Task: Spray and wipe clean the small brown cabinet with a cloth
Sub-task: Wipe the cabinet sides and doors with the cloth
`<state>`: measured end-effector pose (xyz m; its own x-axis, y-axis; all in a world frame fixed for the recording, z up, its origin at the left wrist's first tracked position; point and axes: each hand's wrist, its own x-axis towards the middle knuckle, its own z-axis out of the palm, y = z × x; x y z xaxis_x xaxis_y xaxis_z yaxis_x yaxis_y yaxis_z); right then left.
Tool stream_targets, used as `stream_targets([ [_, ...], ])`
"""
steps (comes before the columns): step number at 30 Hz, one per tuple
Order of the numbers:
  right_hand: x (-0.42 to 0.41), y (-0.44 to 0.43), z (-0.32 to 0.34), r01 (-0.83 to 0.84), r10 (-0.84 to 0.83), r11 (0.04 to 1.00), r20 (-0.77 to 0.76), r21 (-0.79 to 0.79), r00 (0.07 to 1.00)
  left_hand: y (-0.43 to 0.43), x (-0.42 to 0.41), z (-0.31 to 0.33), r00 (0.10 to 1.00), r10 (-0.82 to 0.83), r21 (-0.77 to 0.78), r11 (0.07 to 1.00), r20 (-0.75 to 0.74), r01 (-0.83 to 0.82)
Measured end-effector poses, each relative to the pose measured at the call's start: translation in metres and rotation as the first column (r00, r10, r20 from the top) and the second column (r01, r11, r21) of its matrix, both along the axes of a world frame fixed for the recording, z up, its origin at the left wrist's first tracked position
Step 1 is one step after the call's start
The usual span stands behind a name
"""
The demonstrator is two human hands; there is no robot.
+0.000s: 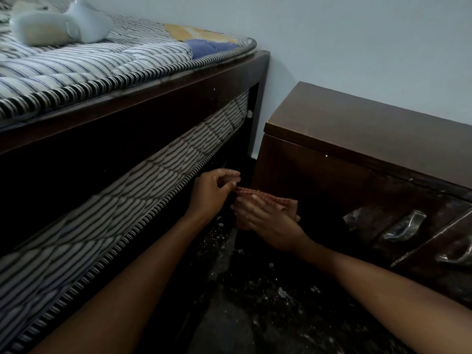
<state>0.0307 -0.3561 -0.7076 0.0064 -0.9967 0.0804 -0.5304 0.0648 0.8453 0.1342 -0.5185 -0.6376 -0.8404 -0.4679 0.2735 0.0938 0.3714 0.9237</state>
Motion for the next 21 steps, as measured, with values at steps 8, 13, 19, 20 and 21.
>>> stream_targets([
  [8, -0.012, 0.045, -0.074, 0.141, -0.153, 0.988, 0.244, 0.065, 0.957, 0.008, -0.002, -0.004, 0.999, -0.033, -0.014, 0.999, 0.037, 0.033],
  [13, -0.009, 0.095, -0.04, -0.045, 0.012, 0.986, 0.199, 0.161, 0.98, 0.023, -0.012, -0.006, 0.999, 0.035, -0.093, 0.995, 0.013, -0.034],
  [19, -0.005, 0.068, -0.012, -0.037, 0.015, 0.996, 0.255, 0.081, 0.967, 0.025, -0.02, -0.015, 0.999, 0.039, -0.206, 0.978, -0.001, -0.038],
  [20, -0.005, 0.057, -0.017, -0.027, 0.002, 0.995, 0.25, 0.098, 0.968, 0.025, -0.021, -0.016, 0.999, 0.04, -0.223, 0.974, -0.005, -0.04],
  [21, -0.003, 0.045, -0.022, -0.016, -0.015, 0.993, 0.265, 0.117, 0.964, 0.025, -0.021, -0.017, 0.999, 0.039, -0.238, 0.97, -0.011, -0.041],
])
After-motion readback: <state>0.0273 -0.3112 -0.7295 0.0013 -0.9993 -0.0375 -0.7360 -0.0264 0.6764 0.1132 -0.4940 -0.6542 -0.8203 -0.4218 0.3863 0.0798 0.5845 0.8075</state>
